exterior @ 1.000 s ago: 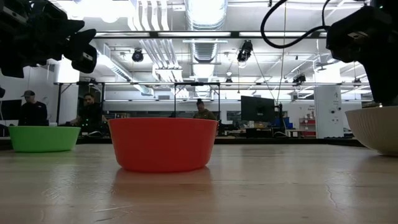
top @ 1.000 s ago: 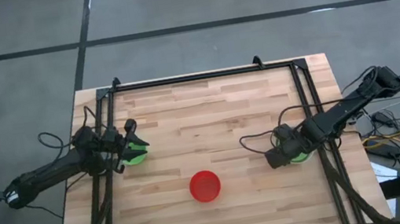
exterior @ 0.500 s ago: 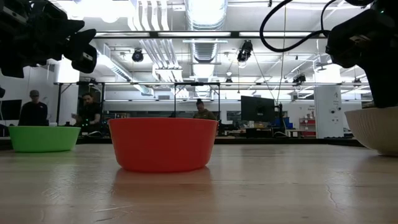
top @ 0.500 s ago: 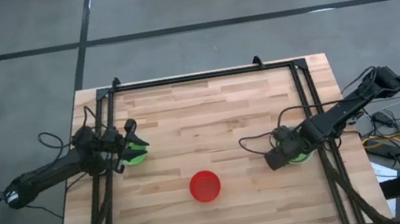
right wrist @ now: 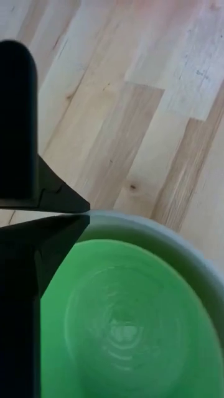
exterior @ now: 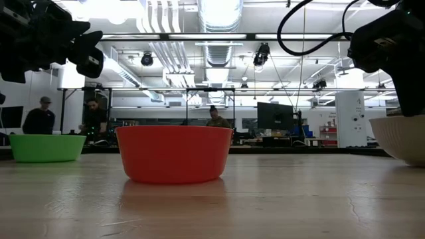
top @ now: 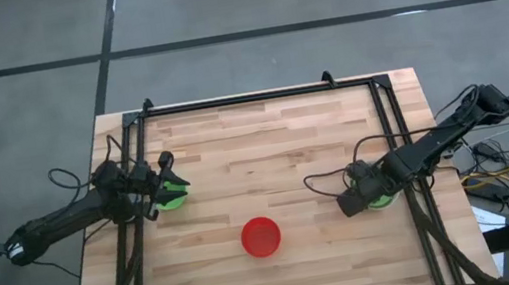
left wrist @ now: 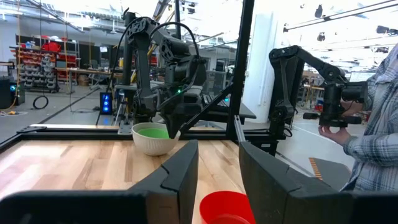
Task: Nest bowls inside each other
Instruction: Move the stacked bowls to the center of the table
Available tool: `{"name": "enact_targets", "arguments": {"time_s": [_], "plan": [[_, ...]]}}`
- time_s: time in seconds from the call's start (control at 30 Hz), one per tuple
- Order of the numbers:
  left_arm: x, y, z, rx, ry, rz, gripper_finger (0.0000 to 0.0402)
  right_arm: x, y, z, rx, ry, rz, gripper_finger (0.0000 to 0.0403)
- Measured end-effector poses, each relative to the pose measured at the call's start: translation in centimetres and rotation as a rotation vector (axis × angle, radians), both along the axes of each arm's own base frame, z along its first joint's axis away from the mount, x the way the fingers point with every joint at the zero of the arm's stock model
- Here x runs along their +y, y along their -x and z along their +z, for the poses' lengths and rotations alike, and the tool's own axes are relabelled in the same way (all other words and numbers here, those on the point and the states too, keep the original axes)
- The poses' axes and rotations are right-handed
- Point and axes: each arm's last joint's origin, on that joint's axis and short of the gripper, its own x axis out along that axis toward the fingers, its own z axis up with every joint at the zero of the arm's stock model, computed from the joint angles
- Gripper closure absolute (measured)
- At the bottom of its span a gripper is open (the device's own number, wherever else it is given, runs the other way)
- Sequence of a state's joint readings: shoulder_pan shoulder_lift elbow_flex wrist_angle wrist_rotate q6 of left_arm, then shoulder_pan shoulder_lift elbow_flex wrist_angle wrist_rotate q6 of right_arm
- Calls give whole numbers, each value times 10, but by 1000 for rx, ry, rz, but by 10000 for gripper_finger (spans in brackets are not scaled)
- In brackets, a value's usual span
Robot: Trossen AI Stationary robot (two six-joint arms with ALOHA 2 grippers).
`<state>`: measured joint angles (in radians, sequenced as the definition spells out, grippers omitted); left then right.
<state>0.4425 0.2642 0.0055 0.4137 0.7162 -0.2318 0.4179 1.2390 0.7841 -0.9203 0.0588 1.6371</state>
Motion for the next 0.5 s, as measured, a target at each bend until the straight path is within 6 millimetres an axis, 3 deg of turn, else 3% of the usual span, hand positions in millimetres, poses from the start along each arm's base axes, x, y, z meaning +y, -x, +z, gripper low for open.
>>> {"name": "enact_targets", "arguments": {"time_s": [0.5], "plan": [[0, 0, 0, 0, 0, 0, 280, 1, -3, 0, -40, -2, 23, 394]]}}
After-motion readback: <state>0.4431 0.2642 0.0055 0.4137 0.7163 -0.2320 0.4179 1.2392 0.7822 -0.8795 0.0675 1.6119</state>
